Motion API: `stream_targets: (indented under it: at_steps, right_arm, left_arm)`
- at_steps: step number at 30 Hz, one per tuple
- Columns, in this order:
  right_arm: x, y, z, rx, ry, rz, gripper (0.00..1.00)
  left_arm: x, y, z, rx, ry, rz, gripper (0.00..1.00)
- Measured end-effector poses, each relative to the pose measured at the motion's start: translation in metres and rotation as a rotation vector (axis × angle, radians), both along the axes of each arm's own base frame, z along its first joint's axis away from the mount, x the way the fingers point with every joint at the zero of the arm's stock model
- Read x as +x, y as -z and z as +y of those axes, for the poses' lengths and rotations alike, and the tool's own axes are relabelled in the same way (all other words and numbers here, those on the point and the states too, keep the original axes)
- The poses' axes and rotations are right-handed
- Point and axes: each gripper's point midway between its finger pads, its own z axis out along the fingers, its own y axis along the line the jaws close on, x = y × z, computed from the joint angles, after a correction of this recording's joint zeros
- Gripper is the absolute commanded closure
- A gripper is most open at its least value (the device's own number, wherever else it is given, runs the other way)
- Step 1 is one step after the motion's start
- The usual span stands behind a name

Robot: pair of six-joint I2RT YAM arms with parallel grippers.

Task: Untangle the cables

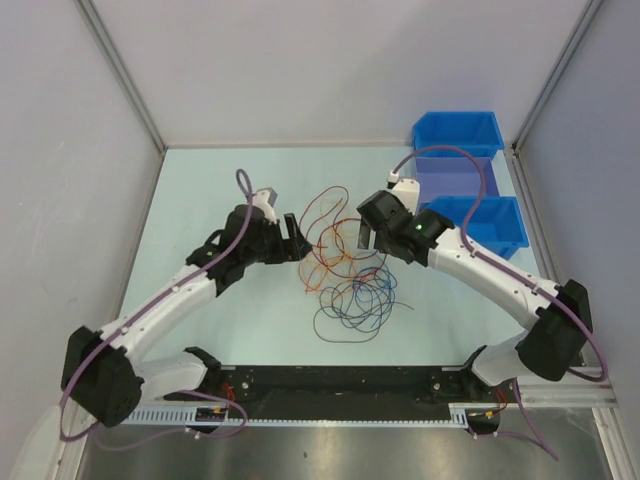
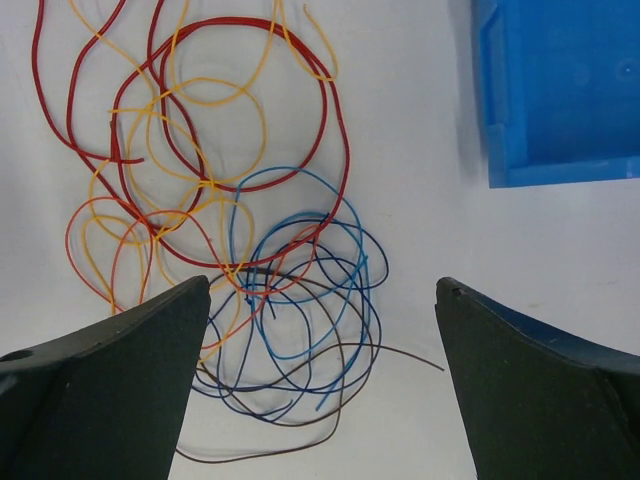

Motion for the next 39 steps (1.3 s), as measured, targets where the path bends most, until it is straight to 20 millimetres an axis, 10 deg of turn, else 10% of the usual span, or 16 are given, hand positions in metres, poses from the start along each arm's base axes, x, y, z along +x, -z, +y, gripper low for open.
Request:
stream_targets:
  at_steps: [12, 33, 39]
  right_arm:
    - [0.003, -0.034, -0.071, 0.109, 0.153, -0.067, 0.00]
    - [0.010, -0.029, -0.089, 0.124, 0.150, -0.033, 0.00]
    - [0.009, -0.027, -0.090, 0.122, 0.150, -0.027, 0.00]
  left_arm:
    - [0.009, 0.052, -0.077, 0.050, 0.114, 0.159, 0.24]
    - [0.016, 0.100, -0.153, 0.094, 0.196, 0.271, 0.46]
    - [0.019, 0.104, -0.148, 0.128, 0.162, 0.275, 0.81]
